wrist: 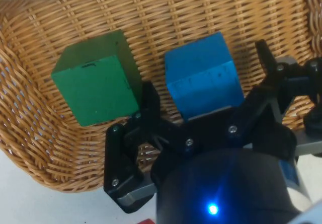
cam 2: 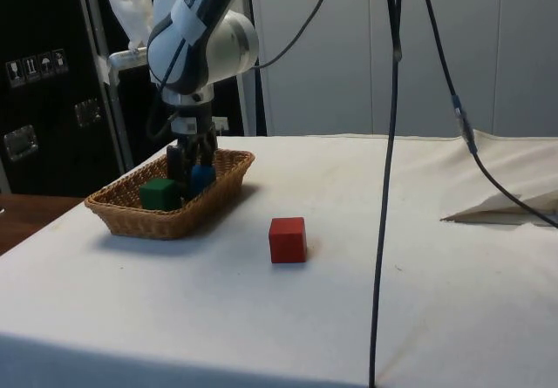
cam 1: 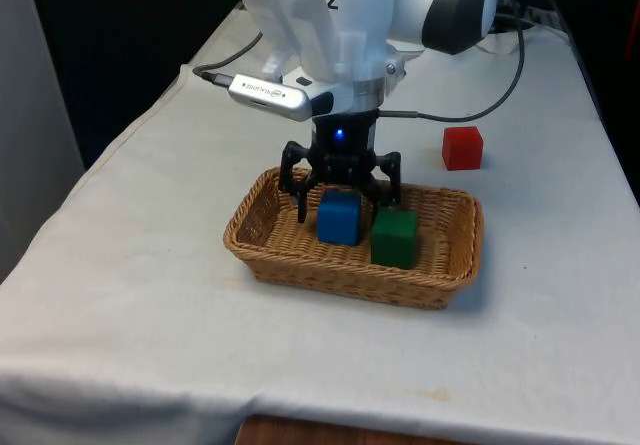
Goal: Pick up exactly two blocks and place them into the basket.
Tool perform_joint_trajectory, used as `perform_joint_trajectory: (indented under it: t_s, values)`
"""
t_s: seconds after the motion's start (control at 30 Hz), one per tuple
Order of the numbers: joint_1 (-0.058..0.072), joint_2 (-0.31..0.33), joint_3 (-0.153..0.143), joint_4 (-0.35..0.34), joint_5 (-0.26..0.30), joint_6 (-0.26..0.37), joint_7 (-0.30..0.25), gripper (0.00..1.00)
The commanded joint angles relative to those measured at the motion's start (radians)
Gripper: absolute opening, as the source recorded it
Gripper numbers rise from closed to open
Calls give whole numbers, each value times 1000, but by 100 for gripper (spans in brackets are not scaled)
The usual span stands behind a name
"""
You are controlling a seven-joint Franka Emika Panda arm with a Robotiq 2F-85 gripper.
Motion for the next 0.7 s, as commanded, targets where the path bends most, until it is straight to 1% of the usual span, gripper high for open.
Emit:
perform_joint_trajectory:
  t_s: [0.0,0.13,0.17,0.2,0.23,0.3,0.4,0.43,0.47,0.5,0.53,0.63,0.67]
  values:
    - [0,2,0,2,0,2,0,100]
    - [9,-32,-18,-6,-8,-20,5,100]
    - [1,-16,-10,3,-1,-10,0,100]
    - [11,-39,-21,-11,-10,-23,6,100]
    - [14,-54,-24,-19,-13,-31,7,100]
    - [15,-65,-25,-26,-18,-35,9,100]
    - [18,-111,-27,-59,-35,-41,13,100]
    - [7,-106,-16,-53,-28,-39,5,100]
    - [19,-123,-27,-68,-40,-42,15,100]
    - [19,-134,-27,-76,-44,-43,16,100]
    - [21,-159,-28,-94,-52,-45,16,100]
    - [21,-192,-28,-120,-67,-46,20,100]
    - [10,-181,-16,-108,-54,-44,9,100]
